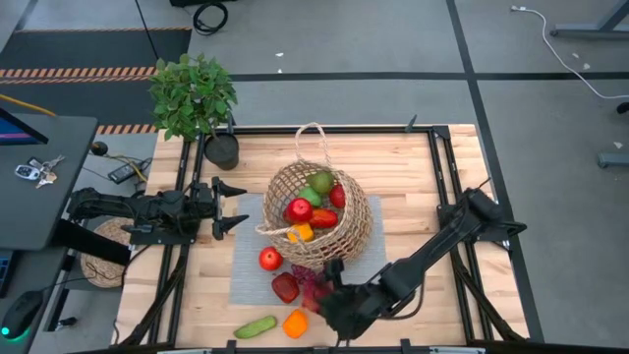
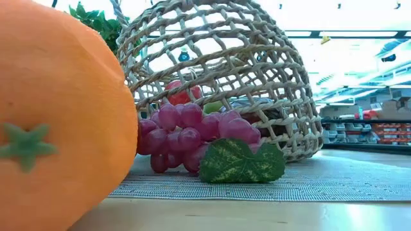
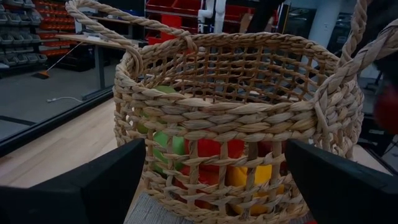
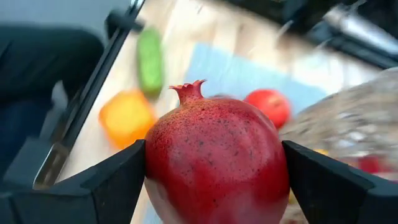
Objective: Build produce basket
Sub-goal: Put the pomegranate into the basket
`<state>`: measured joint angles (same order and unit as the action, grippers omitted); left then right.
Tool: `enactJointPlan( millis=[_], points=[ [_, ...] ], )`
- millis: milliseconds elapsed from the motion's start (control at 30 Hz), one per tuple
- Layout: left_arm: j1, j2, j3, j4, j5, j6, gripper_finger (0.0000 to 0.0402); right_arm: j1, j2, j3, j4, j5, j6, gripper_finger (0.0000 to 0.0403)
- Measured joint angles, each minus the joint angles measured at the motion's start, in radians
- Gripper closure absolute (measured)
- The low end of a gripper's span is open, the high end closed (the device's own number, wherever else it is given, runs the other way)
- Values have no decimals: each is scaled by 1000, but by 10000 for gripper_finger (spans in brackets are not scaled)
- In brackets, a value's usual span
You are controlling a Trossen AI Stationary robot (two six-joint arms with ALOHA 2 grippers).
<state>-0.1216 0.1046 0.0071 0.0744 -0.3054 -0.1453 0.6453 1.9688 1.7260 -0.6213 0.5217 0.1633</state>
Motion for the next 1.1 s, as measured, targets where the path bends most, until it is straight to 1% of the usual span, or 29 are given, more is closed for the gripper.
enactJointPlan(
  millis=[300,467,667,833,900,967,1033,1100],
  points=[
    [0,0,0,0,0,0,10,-1,-190,1,92,151,-8,42],
    [0,0,0,0,0,0,10,-19,-288,2,124,248,-65,41],
    [0,0,0,0,0,0,10,-61,-368,2,144,276,-111,41],
    [0,0,0,0,0,0,10,-95,-397,2,152,297,-143,41],
    [0,0,0,0,0,0,10,-105,-401,2,166,298,-179,41],
    [0,0,0,0,0,0,10,-113,-401,2,184,298,-253,41],
    [0,0,0,0,0,0,10,-114,-401,2,182,297,-369,41],
    [0,0,0,0,0,0,10,-114,-401,2,164,298,-525,41]
  ],
)
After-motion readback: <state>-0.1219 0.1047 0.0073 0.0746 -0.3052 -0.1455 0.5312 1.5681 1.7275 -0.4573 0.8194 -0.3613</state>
